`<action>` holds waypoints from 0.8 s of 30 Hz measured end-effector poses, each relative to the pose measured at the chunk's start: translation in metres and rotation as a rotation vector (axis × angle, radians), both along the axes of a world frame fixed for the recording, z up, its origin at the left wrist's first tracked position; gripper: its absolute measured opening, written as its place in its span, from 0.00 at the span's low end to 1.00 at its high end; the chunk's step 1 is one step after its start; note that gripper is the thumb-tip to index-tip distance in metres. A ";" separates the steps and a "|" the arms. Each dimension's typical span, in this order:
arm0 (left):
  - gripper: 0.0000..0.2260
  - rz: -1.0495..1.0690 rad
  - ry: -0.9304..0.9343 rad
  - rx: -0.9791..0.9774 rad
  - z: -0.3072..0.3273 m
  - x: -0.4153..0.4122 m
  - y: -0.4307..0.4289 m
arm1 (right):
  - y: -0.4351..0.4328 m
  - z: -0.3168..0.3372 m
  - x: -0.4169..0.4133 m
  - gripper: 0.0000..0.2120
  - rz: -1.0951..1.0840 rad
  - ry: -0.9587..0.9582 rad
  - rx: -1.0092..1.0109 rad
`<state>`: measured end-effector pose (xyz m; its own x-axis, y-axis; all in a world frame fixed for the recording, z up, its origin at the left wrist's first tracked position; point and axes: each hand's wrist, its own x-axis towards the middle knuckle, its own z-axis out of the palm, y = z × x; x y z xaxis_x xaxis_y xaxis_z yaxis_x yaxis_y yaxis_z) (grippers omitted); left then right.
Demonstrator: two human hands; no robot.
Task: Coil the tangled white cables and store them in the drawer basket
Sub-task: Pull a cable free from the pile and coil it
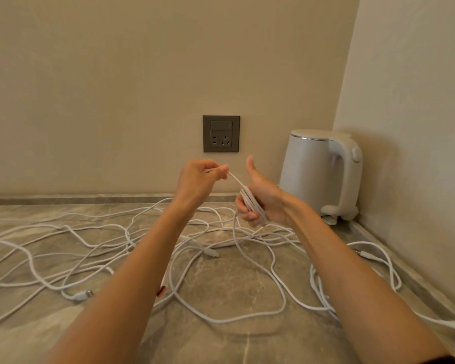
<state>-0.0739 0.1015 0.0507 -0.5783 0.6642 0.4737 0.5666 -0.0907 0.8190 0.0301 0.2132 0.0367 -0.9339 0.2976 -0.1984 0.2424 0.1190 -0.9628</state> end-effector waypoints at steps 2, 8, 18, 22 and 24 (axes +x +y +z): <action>0.11 0.012 -0.002 0.009 -0.001 -0.002 0.000 | -0.002 -0.001 -0.001 0.44 0.107 0.021 -0.101; 0.15 -0.016 -0.012 -0.042 -0.009 -0.002 0.003 | -0.008 -0.001 -0.003 0.44 0.301 0.235 -0.523; 0.15 -0.217 0.008 -0.403 -0.024 0.017 0.014 | -0.005 0.002 -0.009 0.40 0.199 0.709 -1.240; 0.16 -0.307 0.009 -0.546 -0.027 0.020 0.014 | -0.003 0.005 -0.007 0.38 -0.070 0.806 -1.258; 0.16 -0.330 0.073 -0.628 -0.027 0.021 0.013 | -0.003 0.007 -0.006 0.37 -0.167 0.836 -1.230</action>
<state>-0.0529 0.1144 0.0241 -0.2815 0.9592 -0.0260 0.6465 0.2096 0.7336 0.0241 0.2100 0.0441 -0.8742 0.4574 0.1629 -0.4856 -0.8205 -0.3017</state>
